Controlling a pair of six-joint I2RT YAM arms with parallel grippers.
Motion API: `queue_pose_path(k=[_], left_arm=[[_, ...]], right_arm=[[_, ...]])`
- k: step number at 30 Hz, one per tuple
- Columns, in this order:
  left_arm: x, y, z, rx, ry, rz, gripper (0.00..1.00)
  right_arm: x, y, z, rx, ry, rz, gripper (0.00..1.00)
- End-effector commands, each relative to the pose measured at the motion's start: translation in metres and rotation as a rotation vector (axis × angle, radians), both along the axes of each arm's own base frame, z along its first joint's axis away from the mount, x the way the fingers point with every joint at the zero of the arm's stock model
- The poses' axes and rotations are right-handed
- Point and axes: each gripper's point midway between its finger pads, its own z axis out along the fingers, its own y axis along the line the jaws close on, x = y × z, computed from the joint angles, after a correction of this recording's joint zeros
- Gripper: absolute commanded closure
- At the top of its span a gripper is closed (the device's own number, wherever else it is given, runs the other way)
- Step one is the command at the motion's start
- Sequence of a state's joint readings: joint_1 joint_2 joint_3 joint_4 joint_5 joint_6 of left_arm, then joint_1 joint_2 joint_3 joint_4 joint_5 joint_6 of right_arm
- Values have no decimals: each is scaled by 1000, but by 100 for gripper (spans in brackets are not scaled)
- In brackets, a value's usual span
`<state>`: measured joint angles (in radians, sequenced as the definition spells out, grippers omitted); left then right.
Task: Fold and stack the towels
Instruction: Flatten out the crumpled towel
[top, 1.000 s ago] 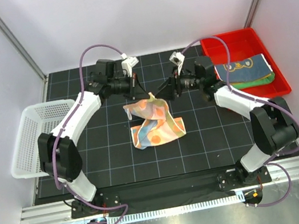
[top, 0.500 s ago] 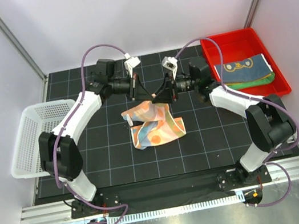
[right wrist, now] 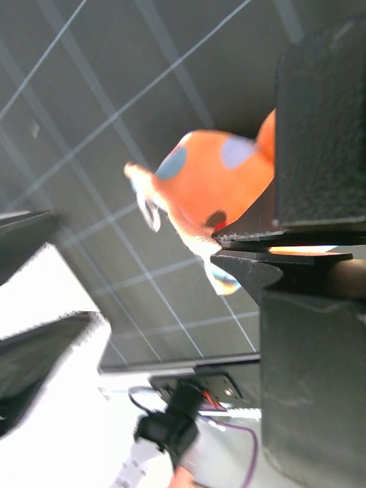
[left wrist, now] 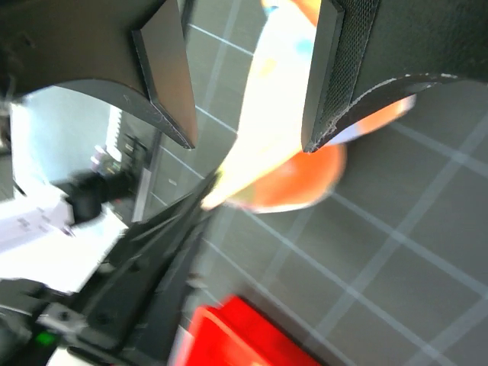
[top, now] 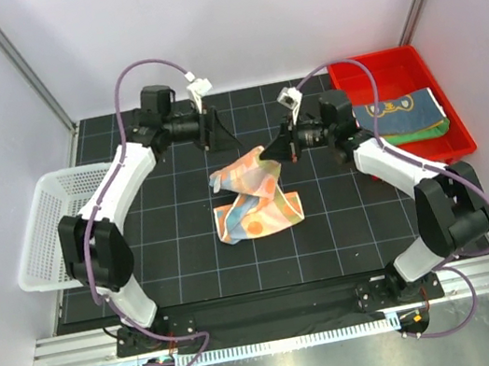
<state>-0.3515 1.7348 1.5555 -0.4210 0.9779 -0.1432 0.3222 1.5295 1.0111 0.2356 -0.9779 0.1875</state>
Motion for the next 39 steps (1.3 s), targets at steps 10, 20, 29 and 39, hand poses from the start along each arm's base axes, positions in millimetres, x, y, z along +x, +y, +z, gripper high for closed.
queue_pose_path(k=[10,20,29,39], left_arm=[[96,59,-131,208,201,380,37],[94,57,-182,230,333,430,37],[86,41,-197,253,377,416,39],[102,23,-188,151,373,409,34]], right_arm=[[36,-88,-103,-187,486,-360,99],[41,-143,-168,-300,740,-549,99],[40,-149,-169,-323,722,-565,99],[38,-150,-170,-330,717,-564,99]])
